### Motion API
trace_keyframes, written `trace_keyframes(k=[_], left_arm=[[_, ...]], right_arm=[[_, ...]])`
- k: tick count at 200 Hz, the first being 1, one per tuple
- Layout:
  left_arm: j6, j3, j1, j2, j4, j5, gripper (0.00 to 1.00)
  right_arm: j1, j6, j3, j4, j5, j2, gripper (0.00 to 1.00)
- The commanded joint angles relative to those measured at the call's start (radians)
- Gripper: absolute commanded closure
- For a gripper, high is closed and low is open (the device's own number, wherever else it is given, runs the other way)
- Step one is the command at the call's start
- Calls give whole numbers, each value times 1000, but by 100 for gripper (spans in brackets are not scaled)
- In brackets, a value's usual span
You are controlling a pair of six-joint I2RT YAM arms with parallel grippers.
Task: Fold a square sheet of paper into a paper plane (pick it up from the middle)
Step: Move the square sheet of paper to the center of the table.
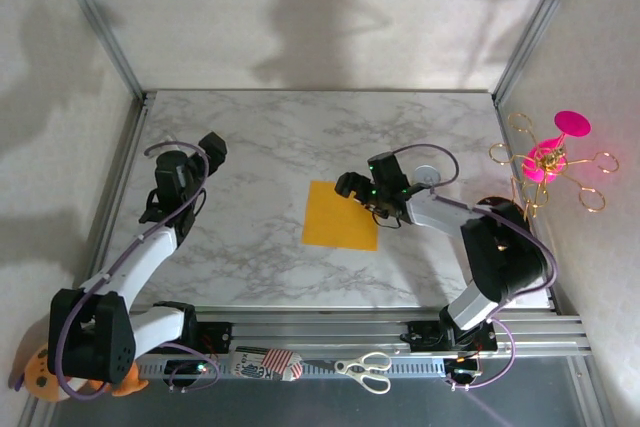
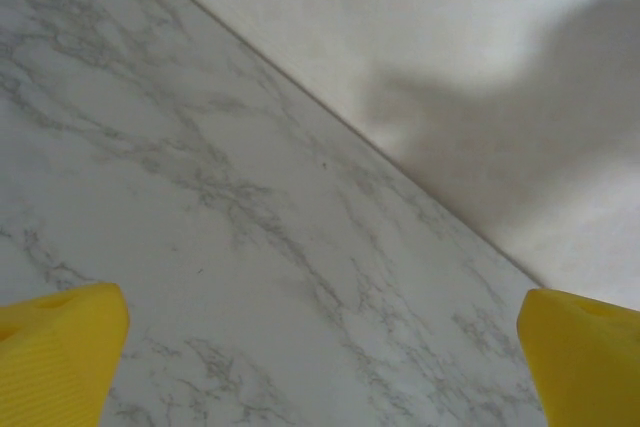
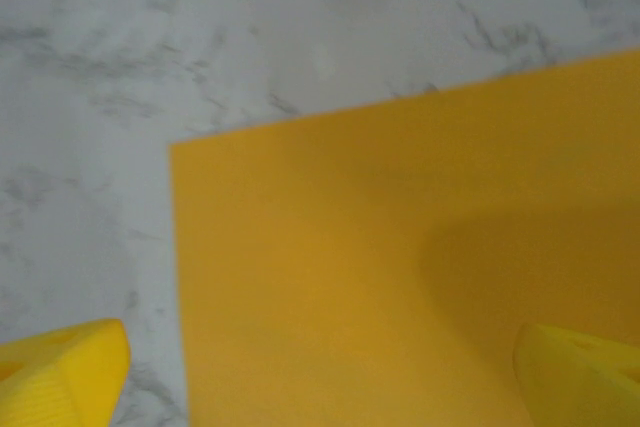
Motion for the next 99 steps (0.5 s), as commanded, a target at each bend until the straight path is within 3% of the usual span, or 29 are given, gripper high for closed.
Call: trace_keyframes(k=[1, 99], left_arm=[[-14, 47, 9, 42, -37, 44, 1], [-48, 76, 7, 140, -20, 140, 1]], right_arm=[[29, 39, 83, -95, 71, 57, 1], [116, 111, 342, -142, 80, 342, 1]])
